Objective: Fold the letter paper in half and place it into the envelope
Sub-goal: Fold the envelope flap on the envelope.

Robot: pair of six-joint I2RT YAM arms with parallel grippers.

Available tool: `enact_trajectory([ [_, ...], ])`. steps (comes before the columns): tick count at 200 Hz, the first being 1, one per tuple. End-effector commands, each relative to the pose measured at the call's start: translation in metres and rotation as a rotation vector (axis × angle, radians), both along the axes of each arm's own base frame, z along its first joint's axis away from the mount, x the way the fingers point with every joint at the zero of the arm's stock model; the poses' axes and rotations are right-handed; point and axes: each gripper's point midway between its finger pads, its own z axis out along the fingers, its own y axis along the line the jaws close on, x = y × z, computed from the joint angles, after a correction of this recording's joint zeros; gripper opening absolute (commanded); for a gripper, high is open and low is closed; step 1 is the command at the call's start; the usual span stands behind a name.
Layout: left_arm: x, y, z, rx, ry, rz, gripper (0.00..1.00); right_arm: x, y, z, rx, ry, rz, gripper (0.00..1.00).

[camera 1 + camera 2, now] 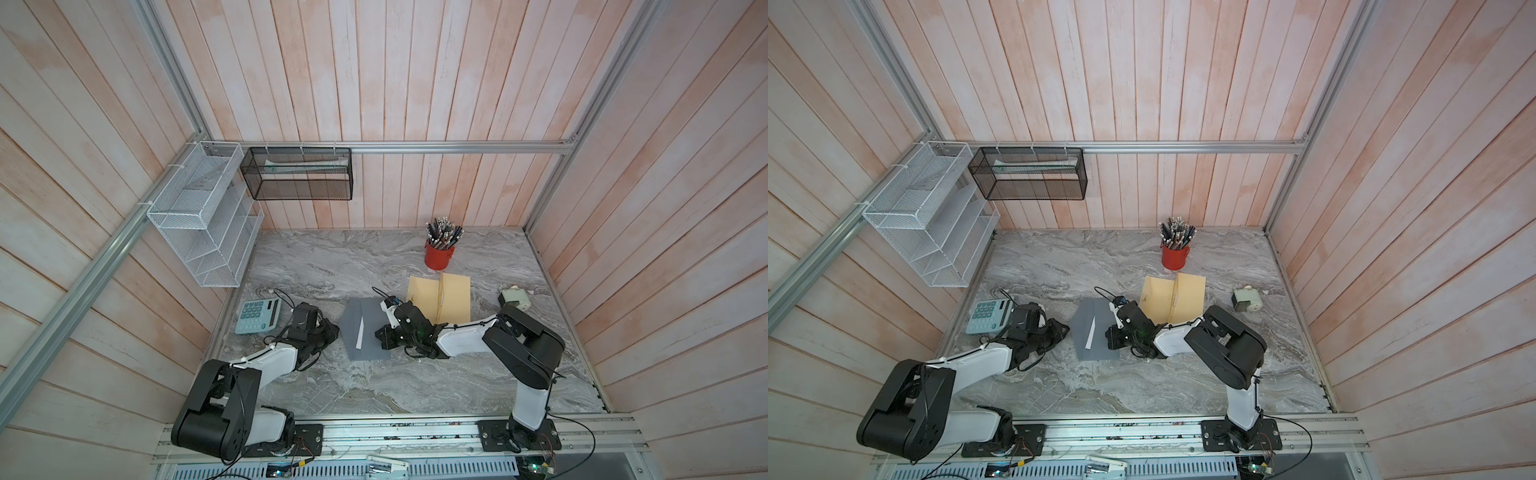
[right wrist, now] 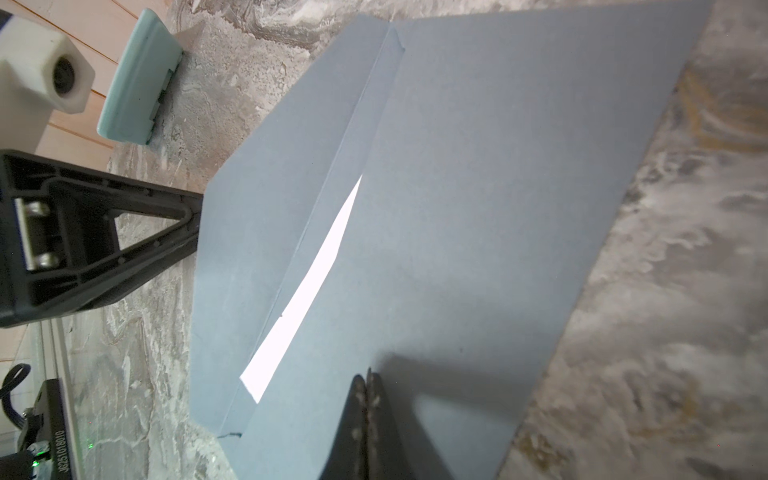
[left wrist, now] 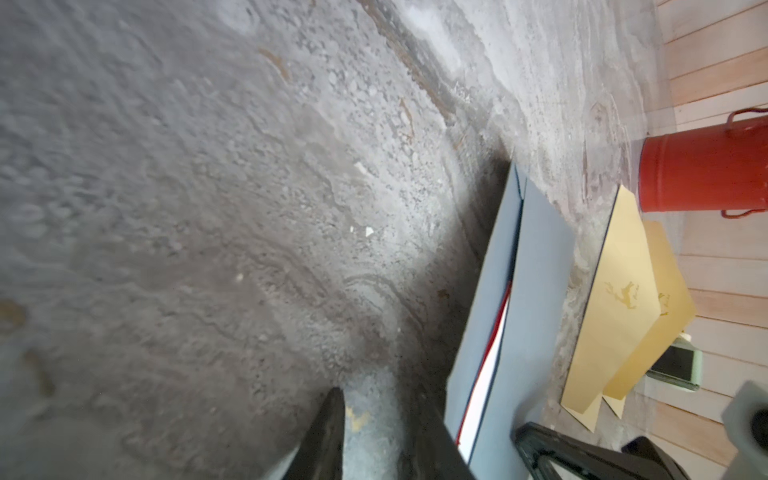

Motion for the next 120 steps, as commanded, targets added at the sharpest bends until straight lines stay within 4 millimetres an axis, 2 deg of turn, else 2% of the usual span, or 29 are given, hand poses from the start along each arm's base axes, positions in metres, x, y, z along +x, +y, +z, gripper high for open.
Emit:
enact_trajectory([
  [1,-0.002,-0.016,0.001,-0.017,0.006,-0.061,0.28,0.0,0.001,-0.009,-0.009,0.025,-0.001,0.03],
  [33,-0.009,-0.043,0.008,-0.039,-0.002,-0.123,0.27,0.001,0.003,-0.012,-0.01,0.033,0.002,0.02],
  [64,-0.016,-0.06,0.016,-0.042,-0.01,-0.164,0.27,0.002,0.003,-0.013,-0.011,0.036,0.001,0.02],
  [120,-0.033,-0.086,0.0,-0.044,0.039,-0.223,0.26,0.002,0.003,-0.013,0.004,0.047,-0.001,0.02],
])
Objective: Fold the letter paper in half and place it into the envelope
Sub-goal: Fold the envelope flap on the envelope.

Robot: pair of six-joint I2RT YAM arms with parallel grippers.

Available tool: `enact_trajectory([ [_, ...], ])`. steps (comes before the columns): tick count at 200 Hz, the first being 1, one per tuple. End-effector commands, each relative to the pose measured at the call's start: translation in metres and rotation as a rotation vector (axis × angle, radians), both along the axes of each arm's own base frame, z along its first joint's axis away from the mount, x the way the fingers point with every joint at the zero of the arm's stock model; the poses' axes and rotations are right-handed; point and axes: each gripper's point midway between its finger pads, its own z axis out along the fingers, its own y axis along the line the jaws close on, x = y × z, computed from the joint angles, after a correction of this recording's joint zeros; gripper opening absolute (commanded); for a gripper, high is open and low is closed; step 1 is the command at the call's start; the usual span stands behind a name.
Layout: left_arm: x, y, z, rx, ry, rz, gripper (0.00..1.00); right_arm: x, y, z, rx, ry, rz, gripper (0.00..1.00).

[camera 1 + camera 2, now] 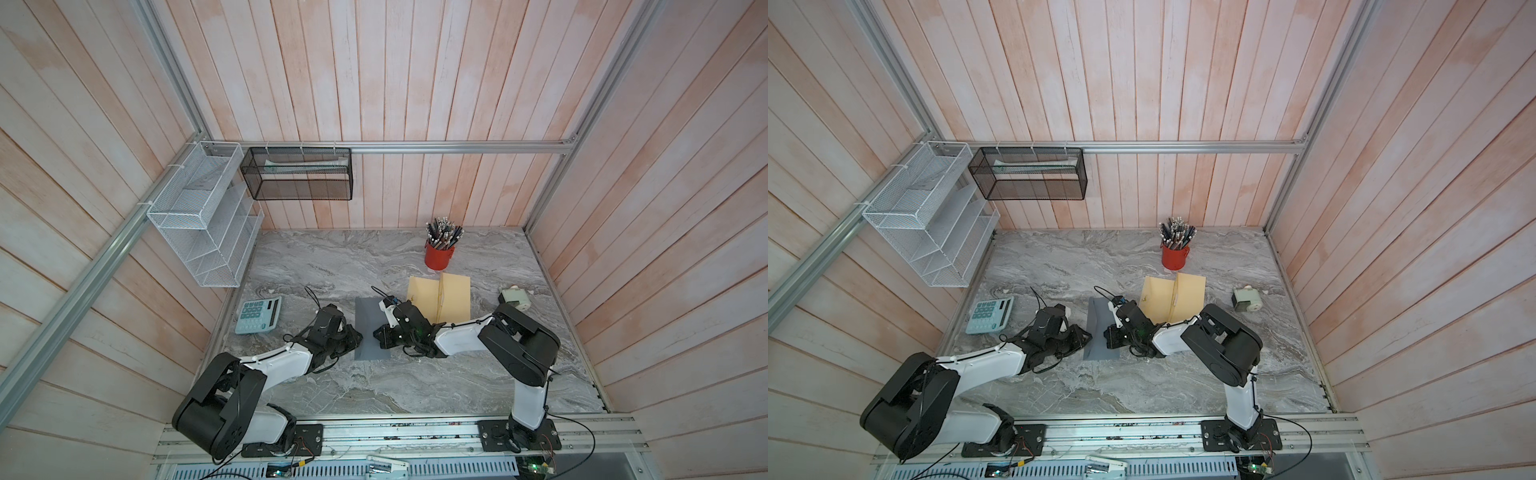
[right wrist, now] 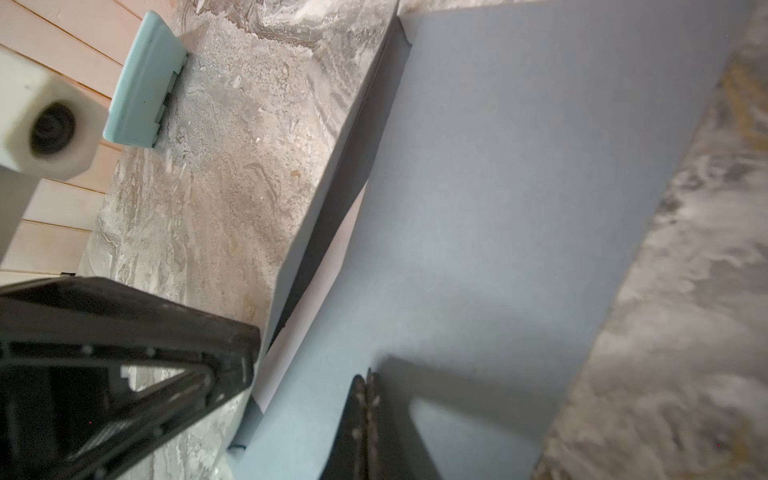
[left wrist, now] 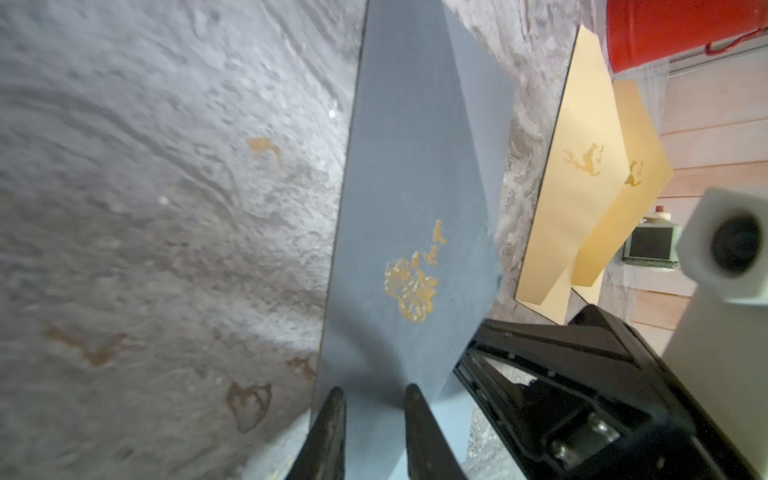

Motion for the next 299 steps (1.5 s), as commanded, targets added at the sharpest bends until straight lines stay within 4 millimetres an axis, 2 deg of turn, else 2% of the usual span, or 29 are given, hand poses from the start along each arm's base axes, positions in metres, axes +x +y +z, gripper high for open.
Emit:
enact_trajectory([
  [1,-0.001,-0.006,-0.006,-0.002,0.02,0.008,0.26,0.0,-0.003,-0.012,-0.021,0.031,-0.008,0.02],
  [19,-0.006,-0.006,-0.017,0.0,0.045,0.01,0.25,0.001,-0.007,-0.006,-0.006,0.02,-0.022,0.02],
  [47,-0.016,-0.001,-0.036,0.012,0.092,0.012,0.23,0.005,-0.008,0.013,0.016,-0.022,-0.02,0.02],
  [77,-0.018,-0.001,-0.037,0.007,0.097,0.015,0.22,0.01,-0.006,0.036,0.043,-0.071,-0.023,0.02],
  [97,-0.019,0.0,-0.038,0.009,0.098,0.018,0.21,0.014,-0.002,0.041,0.049,-0.089,-0.019,0.02],
  [145,-0.021,0.0,-0.04,0.007,0.109,0.016,0.19,0.022,0.019,0.024,0.037,-0.068,0.022,0.01],
  [204,-0.023,-0.001,-0.046,0.0,0.127,0.009,0.18,0.04,0.02,-0.011,0.024,0.021,-0.008,0.01],
  [235,-0.024,-0.001,-0.047,-0.003,0.129,0.008,0.18,0.059,0.013,-0.022,0.033,0.057,-0.055,0.01],
  [260,-0.025,-0.002,-0.047,-0.004,0.132,0.006,0.18,0.08,0.013,-0.022,0.014,0.024,-0.075,0.01],
  [299,-0.025,-0.002,-0.048,-0.007,0.135,0.002,0.17,0.115,0.026,-0.018,0.003,-0.02,-0.062,0.02],
])
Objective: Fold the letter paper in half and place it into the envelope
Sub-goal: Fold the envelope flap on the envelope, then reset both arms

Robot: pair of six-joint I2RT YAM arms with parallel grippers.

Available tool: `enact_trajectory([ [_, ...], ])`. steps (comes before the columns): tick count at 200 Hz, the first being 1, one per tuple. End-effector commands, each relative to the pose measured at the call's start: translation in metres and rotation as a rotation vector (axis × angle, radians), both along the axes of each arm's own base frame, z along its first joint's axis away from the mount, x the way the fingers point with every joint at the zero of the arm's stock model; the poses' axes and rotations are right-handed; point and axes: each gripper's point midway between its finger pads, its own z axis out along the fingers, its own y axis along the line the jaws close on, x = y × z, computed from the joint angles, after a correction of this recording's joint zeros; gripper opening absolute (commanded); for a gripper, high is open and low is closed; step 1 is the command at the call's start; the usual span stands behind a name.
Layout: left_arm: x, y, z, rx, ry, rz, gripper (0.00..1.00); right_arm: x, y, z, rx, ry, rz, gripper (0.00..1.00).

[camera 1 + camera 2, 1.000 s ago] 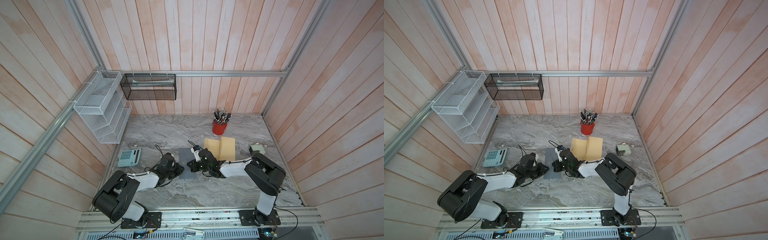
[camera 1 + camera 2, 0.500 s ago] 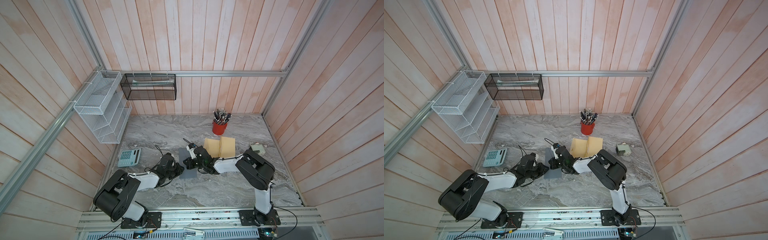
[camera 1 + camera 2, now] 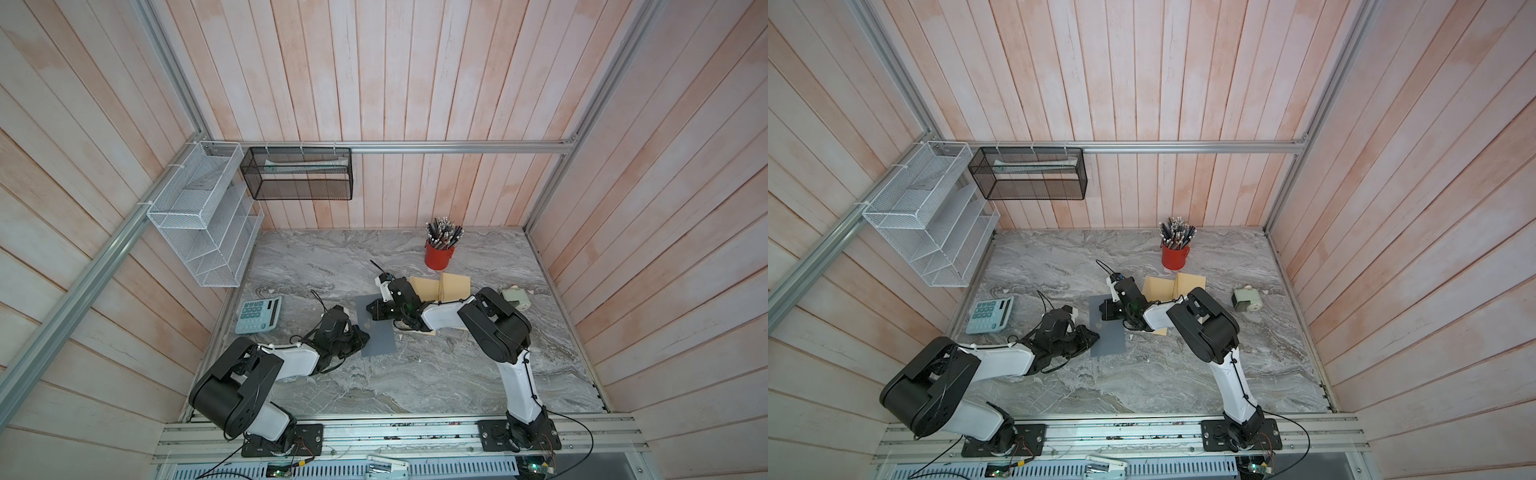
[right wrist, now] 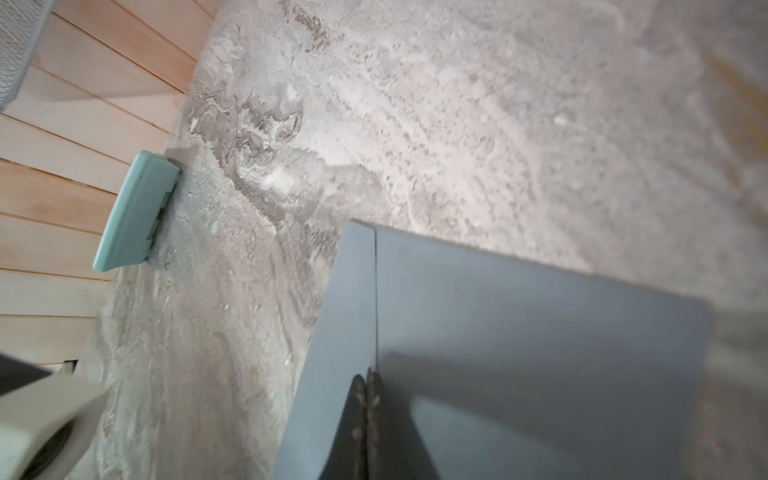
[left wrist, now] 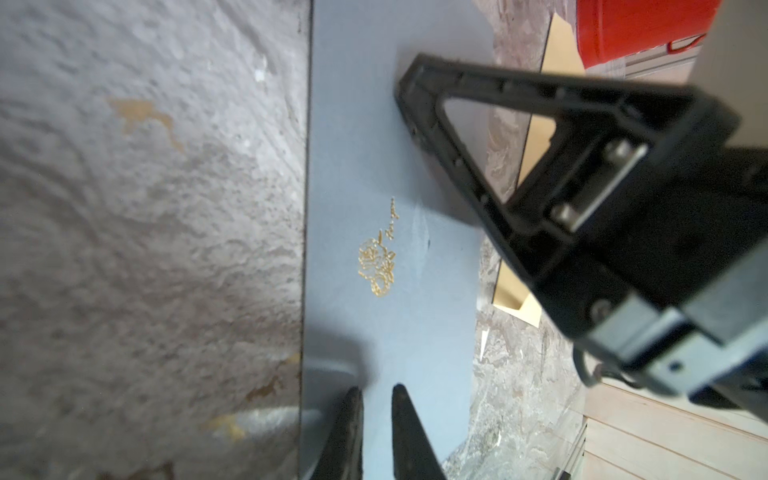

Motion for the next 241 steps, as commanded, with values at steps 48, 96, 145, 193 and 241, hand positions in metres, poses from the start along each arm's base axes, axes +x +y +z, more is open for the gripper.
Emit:
enact_trajectory([
  [48,-0.029,0.012,-0.028,0.041,0.125,-0.027,0.18,0.046,0.011,0.047,-0.045,-0.129,0.03,0.08],
  [96,0.005,0.008,0.044,0.021,-0.14,-0.082,0.44,0.038,-0.018,0.159,-0.036,-0.373,0.031,0.48],
  [145,0.035,0.047,0.134,0.178,-0.543,-0.027,0.83,0.012,-0.139,0.192,-0.206,-0.573,-0.271,0.98],
  [193,0.042,0.139,0.181,0.596,-0.834,0.283,0.87,-0.01,-0.301,0.168,-0.376,-0.598,-0.626,0.99],
  [241,0.026,0.19,0.168,0.915,-0.94,0.41,0.95,-0.028,-0.385,0.162,-0.43,-0.754,-0.823,0.99],
])
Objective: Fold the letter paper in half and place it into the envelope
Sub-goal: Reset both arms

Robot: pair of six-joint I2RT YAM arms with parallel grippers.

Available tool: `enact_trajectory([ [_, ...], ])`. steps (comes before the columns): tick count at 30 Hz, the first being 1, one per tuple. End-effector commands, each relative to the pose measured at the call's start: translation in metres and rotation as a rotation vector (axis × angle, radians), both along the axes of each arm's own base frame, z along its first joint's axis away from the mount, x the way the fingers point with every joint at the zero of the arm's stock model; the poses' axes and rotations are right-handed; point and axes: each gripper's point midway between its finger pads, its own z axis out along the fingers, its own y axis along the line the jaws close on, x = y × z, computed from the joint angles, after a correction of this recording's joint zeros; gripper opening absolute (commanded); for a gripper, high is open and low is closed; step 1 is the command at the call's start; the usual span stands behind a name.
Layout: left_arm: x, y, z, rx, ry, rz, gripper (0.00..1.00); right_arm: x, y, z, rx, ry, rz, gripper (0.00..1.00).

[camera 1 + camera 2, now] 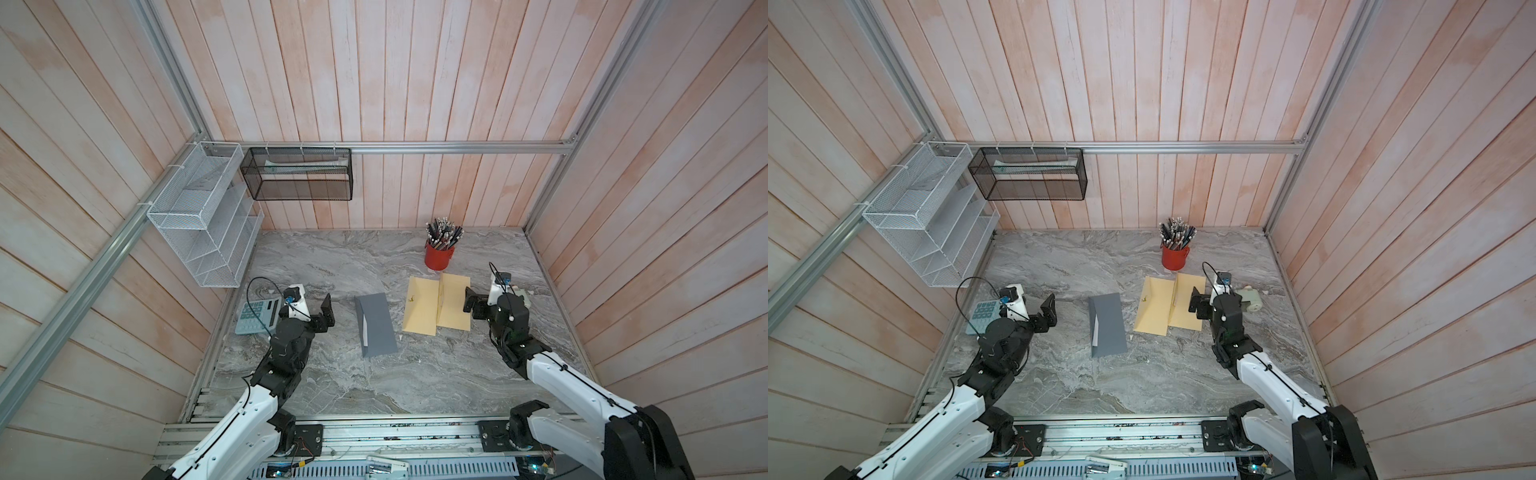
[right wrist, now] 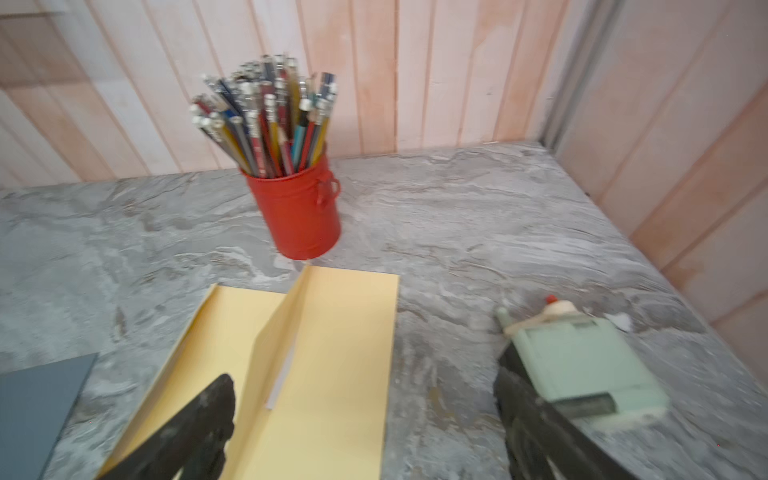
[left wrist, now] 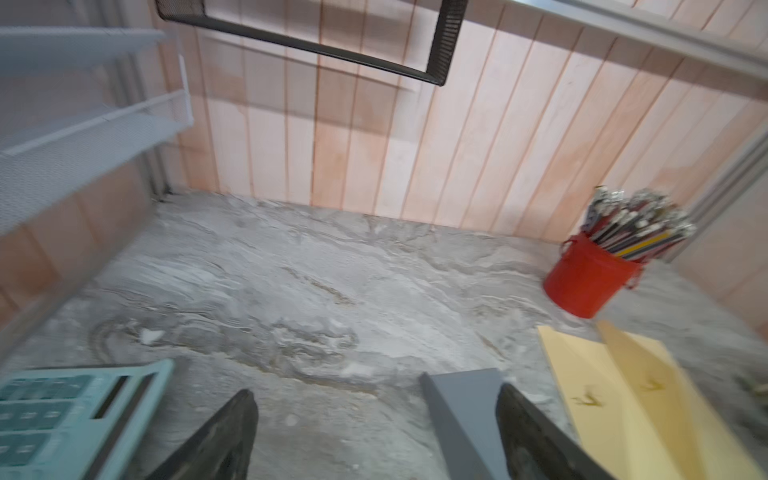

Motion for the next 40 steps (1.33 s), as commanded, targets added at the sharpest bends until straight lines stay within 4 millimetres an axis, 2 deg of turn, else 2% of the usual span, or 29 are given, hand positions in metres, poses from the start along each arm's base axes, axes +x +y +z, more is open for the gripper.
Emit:
enact_trajectory([
  [1,-0.005,0.038,-0.003,0.176,-0.059,0.178,0.95,-0.001,-0.019,0.023,-0.072,-0.162,-0.051,0.98],
  [3,-0.006,0.045,-0.013,0.185,-0.059,0.195,1.0,0.001,-0.029,0.017,-0.139,-0.164,-0.086,0.98],
  [5,-0.004,0.054,-0.025,0.18,-0.041,0.204,1.0,0.007,-0.04,0.004,-0.163,-0.133,-0.106,0.99],
  [9,0.004,0.072,-0.039,0.105,-0.049,0.213,1.0,0.012,-0.047,-0.011,-0.2,-0.172,-0.098,0.98],
  [13,0.022,0.063,-0.037,0.116,-0.07,0.137,1.0,0.017,-0.044,-0.012,-0.198,-0.226,-0.028,0.98],
  [18,0.044,0.058,-0.029,0.149,-0.154,0.065,1.0,0.024,-0.062,-0.033,-0.09,-0.225,-0.02,0.99],
  [20,0.06,0.059,-0.044,0.127,-0.114,0.047,1.0,0.025,-0.06,-0.028,-0.097,-0.257,-0.005,0.98],
  [22,0.069,0.058,-0.056,0.13,-0.105,0.036,1.0,0.03,-0.06,-0.034,-0.102,-0.193,-0.003,0.99],
  [25,0.07,0.064,-0.06,0.112,-0.062,0.061,1.0,0.035,-0.073,-0.039,-0.09,-0.164,-0.091,0.99],
  [31,0.081,0.065,-0.065,0.114,-0.023,0.06,1.0,0.033,-0.073,-0.038,-0.103,-0.161,-0.103,0.98],
  [40,0.08,0.062,-0.065,0.12,-0.026,0.041,1.0,0.037,-0.072,-0.041,-0.09,-0.144,-0.088,0.98],
])
